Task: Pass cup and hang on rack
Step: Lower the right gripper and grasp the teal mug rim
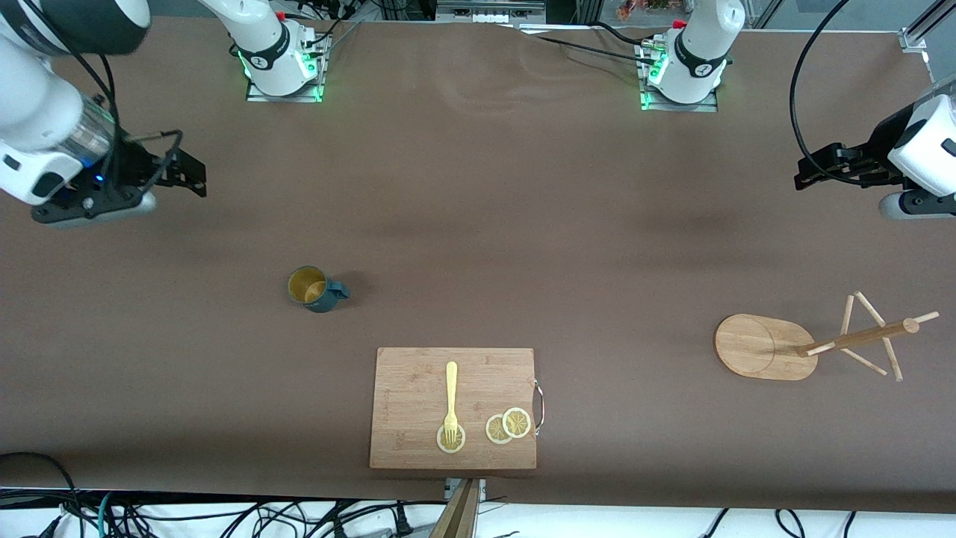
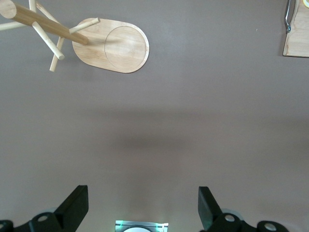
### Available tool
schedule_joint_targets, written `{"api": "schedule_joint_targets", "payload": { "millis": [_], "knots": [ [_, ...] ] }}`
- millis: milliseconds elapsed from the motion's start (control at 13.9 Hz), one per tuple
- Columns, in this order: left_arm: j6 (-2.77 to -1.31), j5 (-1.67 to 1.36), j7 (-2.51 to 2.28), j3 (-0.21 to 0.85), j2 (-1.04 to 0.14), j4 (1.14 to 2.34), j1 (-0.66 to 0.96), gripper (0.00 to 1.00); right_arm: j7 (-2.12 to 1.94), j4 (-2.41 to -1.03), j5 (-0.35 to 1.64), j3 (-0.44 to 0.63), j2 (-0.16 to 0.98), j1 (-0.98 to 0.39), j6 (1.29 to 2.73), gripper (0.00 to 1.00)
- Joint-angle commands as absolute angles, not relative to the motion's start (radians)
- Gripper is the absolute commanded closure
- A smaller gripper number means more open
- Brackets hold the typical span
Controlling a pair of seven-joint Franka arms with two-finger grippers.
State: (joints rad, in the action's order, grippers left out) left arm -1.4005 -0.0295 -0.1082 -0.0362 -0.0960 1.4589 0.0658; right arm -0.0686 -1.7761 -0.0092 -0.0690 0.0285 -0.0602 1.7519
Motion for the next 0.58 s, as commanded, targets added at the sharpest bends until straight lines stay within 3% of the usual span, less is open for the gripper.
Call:
{"api": "schedule_joint_targets", "payload": {
  "millis": [0, 505],
  "knots": [
    [-1.396, -0.023, -0.092, -0.041, -0.107, 1.433, 0.066, 0.00, 0.029, -1.870, -0.008, -0.064, 0.085, -0.064, 1.882, 0.01],
    [-1.396, -0.023, -0.094, -0.040, -0.112, 1.433, 0.072, 0.00, 0.135, -1.916, -0.008, -0.064, 0.281, -0.104, 2.170, 0.02]
  ]
}}
